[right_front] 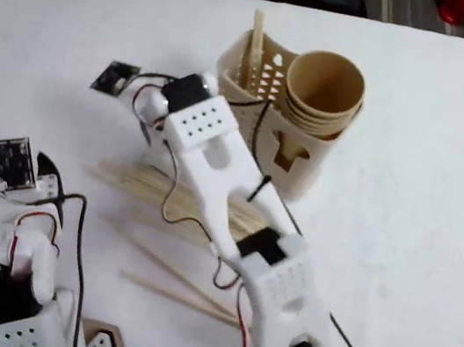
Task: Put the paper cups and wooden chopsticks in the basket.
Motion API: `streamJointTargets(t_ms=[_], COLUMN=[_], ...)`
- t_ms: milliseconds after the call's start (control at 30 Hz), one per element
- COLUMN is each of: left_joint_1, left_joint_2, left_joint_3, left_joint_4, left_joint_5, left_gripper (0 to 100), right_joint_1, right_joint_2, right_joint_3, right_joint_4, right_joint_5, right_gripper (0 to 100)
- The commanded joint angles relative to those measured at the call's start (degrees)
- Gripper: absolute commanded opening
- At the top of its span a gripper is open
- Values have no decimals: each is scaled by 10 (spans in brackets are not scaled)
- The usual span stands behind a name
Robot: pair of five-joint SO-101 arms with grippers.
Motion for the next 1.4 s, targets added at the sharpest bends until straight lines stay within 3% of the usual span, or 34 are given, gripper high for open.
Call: streamJointTargets(t_ms=[0,367,500,733,1067,1367], left_joint_1=[-5,-5,-5,-5,-5,-5], left_joint_2=[-12,-12,-12,-12,-12,-12], left_joint_3=[-4,-4,-4,-4,-4,-4], left_joint_4=[-16,-16,-16,-16,-16,-16], left_joint_5=[7,6,6,5,4,4], left_gripper=[109,109,109,109,109,109], right_joint_1=[-4,-1,3,55,104,154], right_joint_2=[-104,-250,-312,-401,-445,-430], right_joint_3=[7,4,3,3,3,24], right_joint_4=[3,-22,-67,-208,-381,-390], right_joint_5=[-11,-40,-49,-134,-166,-162], right_gripper=[18,18,18,18,18,18])
